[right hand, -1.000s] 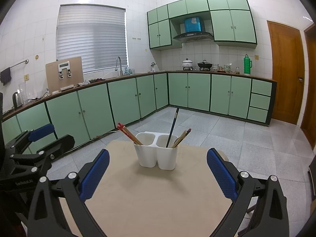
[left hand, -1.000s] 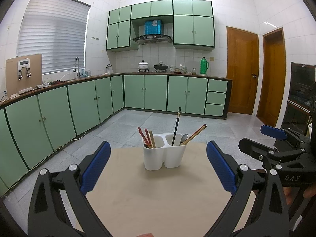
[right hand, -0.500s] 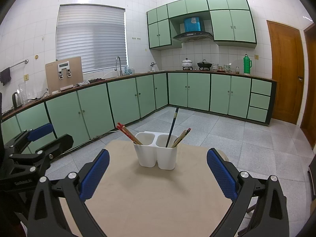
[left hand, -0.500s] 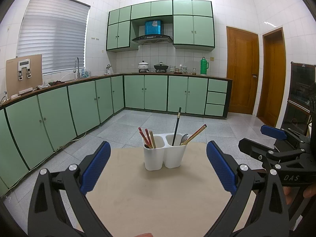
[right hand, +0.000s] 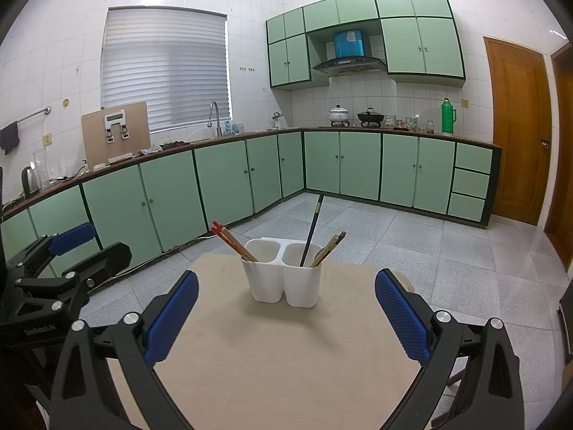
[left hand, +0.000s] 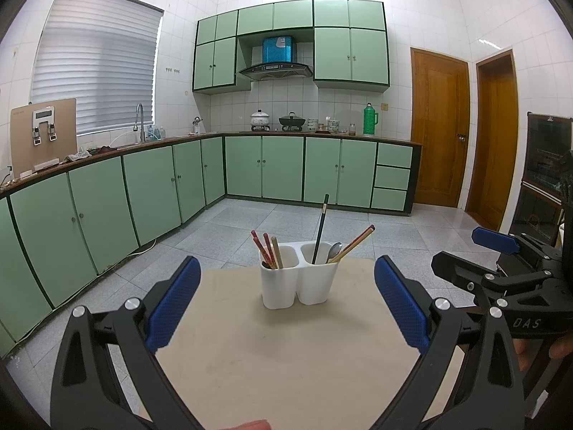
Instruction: Organize utensils
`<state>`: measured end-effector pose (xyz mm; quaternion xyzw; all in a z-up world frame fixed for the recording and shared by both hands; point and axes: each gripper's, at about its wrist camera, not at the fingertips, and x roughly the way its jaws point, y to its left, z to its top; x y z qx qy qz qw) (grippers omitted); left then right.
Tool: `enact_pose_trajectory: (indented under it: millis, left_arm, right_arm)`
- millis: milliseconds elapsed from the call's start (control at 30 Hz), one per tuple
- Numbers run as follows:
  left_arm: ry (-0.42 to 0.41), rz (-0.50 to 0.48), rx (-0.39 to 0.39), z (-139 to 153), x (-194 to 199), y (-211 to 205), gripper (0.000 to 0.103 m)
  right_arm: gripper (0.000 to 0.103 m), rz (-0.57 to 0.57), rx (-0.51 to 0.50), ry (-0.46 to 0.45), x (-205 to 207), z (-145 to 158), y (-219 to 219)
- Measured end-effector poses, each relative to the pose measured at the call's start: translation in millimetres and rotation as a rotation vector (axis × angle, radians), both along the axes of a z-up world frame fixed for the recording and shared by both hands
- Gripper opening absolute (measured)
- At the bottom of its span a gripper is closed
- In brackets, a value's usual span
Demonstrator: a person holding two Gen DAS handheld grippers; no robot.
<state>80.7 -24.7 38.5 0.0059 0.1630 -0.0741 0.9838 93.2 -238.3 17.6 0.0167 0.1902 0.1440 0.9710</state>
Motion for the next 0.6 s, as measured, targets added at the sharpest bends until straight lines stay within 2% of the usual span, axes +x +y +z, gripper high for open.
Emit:
enact_pose_trajectory:
  millis: [600]
  left_arm:
    - [0.002, -0.002, -0.004, 0.0, 0.8, 1.4, 0.095]
  right_arm:
    - [0.097, -0.001, -0.001, 0.002, -1.5, -3.9, -1.9]
